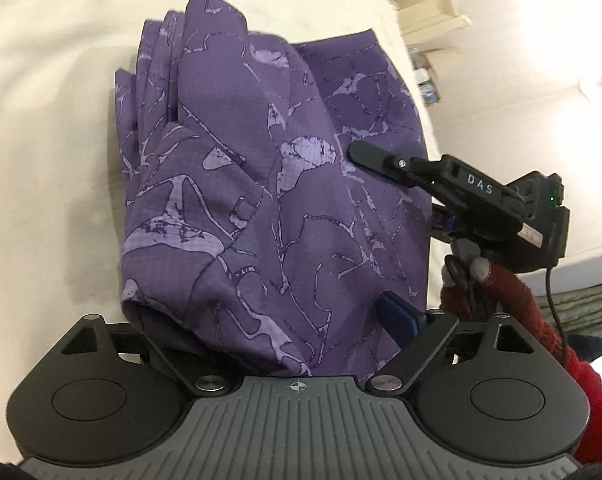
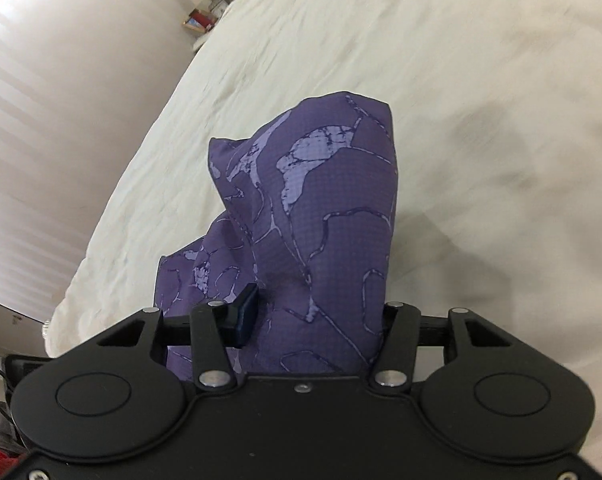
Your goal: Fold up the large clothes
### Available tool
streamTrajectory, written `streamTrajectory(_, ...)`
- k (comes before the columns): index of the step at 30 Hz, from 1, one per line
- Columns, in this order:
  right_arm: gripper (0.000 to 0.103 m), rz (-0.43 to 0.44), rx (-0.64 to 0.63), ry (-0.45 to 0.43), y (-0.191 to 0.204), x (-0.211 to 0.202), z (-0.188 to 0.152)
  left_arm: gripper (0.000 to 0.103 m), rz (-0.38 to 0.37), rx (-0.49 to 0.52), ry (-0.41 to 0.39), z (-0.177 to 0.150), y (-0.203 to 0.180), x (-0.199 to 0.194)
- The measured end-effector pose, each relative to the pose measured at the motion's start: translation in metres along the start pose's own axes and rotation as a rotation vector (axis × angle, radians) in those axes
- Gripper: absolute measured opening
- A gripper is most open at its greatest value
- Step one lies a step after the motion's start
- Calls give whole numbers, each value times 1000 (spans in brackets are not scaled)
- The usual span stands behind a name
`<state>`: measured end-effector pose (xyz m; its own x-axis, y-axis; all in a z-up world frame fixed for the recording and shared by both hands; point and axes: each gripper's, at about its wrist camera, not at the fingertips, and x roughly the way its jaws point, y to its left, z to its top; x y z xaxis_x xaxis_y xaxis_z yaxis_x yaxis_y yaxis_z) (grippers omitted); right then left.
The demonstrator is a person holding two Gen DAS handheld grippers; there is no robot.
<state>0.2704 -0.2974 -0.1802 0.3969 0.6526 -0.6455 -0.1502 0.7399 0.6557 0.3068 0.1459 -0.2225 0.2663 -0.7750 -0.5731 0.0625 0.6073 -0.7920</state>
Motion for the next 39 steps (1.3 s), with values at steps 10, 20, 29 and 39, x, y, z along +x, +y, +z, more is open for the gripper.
streamTrajectory(10, 78, -229, -56, -59, -96, -64, 65, 87, 206, 101, -37, 16, -83, 118)
streamTrajectory(20, 93, -361, -86, -152, -109, -90, 43, 88, 371, 174, -120, -5, -94, 88)
streamTrajectory(29, 102, -333, -164, -313, -86, -150, 11, 90, 501, 425, -258, -12, -181, 74)
streamTrajectory(39, 102, -395, -183, -345, -45, -173, -37, 89, 601, 521, -332, -34, -249, 62)
